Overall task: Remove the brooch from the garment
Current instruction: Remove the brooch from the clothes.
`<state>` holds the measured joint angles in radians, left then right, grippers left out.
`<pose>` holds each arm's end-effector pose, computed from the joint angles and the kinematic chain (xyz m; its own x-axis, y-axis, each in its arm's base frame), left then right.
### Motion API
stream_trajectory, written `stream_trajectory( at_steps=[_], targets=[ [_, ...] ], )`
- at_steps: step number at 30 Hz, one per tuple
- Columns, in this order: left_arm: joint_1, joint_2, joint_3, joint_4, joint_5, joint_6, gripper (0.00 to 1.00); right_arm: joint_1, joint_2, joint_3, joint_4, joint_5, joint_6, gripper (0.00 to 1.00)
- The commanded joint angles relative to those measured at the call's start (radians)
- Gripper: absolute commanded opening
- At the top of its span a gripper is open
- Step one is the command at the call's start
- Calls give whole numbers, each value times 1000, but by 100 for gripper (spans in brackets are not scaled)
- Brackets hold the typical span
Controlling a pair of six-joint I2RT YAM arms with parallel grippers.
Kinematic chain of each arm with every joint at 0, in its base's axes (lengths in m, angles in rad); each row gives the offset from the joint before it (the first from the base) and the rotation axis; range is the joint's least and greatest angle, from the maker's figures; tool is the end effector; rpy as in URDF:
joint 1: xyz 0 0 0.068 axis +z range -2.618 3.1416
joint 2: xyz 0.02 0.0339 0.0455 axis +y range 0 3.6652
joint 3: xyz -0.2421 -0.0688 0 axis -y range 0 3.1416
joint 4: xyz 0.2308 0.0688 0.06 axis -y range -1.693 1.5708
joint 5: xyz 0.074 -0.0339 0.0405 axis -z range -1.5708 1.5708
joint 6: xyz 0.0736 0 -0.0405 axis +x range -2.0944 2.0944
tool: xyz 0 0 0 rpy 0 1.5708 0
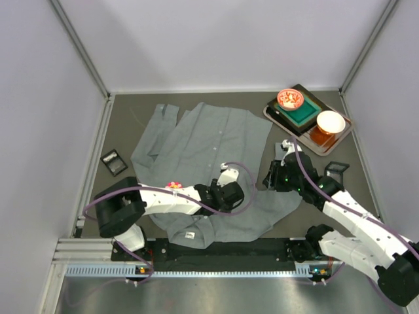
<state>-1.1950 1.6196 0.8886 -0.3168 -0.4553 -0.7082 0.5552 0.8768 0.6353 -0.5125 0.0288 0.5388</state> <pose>0.1452 -0.2799 0.1245 -0.7325 0.2648 -0.6272 0.3665 0.9297 -0.0355 0.1806 0.1095 0.2016 -0.7605 0.1318 -0.6358 -0.1384 0.9237 0.3571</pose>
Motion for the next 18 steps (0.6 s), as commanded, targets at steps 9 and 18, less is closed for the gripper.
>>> stream_trajectory(
  at_steps=[9, 18],
  targets=[
    [-3, 26, 27, 15, -36, -4, 50, 29, 7, -31, 124, -96, 33, 43],
    [-3, -53, -25, 48, -22, -22, 31, 127, 128, -36, 259, -141, 95, 43]
  ],
)
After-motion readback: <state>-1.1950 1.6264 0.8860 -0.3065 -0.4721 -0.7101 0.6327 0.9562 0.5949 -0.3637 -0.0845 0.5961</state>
